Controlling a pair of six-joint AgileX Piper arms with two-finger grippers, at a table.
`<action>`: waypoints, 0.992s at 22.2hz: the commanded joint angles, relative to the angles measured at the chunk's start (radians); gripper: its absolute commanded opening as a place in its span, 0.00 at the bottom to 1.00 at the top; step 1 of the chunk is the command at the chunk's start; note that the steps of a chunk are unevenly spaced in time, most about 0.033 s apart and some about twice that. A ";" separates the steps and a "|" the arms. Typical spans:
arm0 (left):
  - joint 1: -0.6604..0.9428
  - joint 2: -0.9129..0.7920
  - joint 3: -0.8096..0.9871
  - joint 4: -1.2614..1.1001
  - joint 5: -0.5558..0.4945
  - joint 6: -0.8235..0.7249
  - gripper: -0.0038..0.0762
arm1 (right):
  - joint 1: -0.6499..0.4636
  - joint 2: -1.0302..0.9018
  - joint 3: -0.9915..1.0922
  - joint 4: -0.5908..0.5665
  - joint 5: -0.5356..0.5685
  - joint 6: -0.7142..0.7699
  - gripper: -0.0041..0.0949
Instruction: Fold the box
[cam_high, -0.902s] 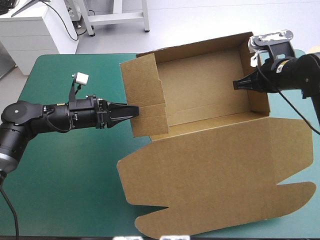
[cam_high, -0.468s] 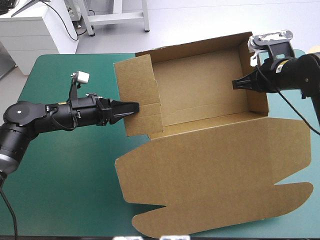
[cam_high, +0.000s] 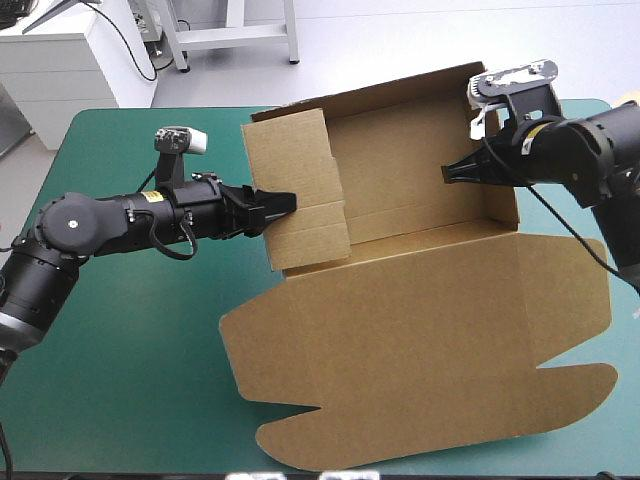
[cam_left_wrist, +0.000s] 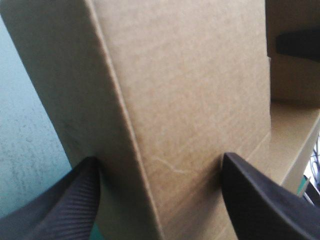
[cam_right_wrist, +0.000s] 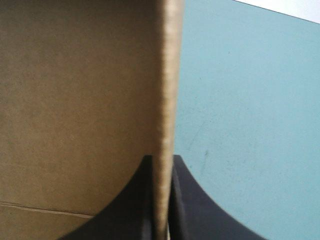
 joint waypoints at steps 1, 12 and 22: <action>-0.047 -0.024 -0.035 0.075 -0.111 -0.115 0.65 | 0.078 -0.026 -0.029 -0.098 -0.073 0.064 0.04; -0.083 0.014 -0.035 0.220 -0.242 -0.202 0.62 | 0.391 -0.026 -0.031 -0.445 -0.064 0.275 0.04; -0.091 0.081 -0.033 0.207 -0.351 -0.203 0.62 | 0.400 -0.028 -0.101 -0.417 -0.049 0.285 0.04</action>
